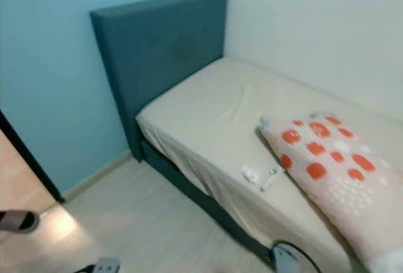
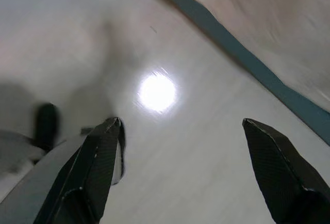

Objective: Clean up the room

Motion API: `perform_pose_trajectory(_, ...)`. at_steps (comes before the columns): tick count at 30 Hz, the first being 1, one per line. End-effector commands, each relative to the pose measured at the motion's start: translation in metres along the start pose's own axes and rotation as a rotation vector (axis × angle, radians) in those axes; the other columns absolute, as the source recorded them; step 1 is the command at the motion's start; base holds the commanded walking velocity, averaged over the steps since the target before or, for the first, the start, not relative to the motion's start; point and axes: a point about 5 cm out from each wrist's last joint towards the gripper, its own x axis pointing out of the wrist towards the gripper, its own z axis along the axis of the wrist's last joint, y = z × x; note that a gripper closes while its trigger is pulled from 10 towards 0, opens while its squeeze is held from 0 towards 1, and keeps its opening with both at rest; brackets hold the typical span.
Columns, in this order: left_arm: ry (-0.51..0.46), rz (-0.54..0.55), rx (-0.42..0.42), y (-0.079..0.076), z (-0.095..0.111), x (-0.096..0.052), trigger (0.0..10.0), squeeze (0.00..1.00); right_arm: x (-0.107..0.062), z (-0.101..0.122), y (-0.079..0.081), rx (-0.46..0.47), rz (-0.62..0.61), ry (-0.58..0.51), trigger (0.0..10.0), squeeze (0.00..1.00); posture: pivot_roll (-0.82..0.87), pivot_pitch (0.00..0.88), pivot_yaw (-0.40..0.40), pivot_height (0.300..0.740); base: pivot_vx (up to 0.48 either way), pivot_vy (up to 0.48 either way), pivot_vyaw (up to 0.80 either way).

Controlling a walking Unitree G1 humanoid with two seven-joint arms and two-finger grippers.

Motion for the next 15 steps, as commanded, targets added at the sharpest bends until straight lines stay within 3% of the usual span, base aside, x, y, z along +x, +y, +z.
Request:
perform_pose_trajectory(1,-0.011,-0.023,0.015,-0.0054,0.0041,0.0016,10.0,0.00,-0.0016,-0.0096,-0.0117,0.018,-0.027,0.028,10.0,0.00,-0.01,0.000,-0.059,0.740,0.450,0.000,0.00)
perform_pose_trajectory(11,-0.007,-0.030,0.019,-0.0057,0.0033,0.0014,10.0,0.00,-0.0018,-0.0118,-0.0128,0.024,-0.051,0.043,10.0,0.00,-0.01,0.000,-0.060,0.740,0.450,0.000,0.00)
perform_pose_trajectory(15,-0.006,-0.034,0.022,-0.0059,0.0032,0.0014,10.0,0.00,-0.0019,-0.0136,-0.0136,0.021,-0.066,0.064,10.0,0.00,-0.02,0.000,-0.066,0.740,0.450,0.000,-0.77)
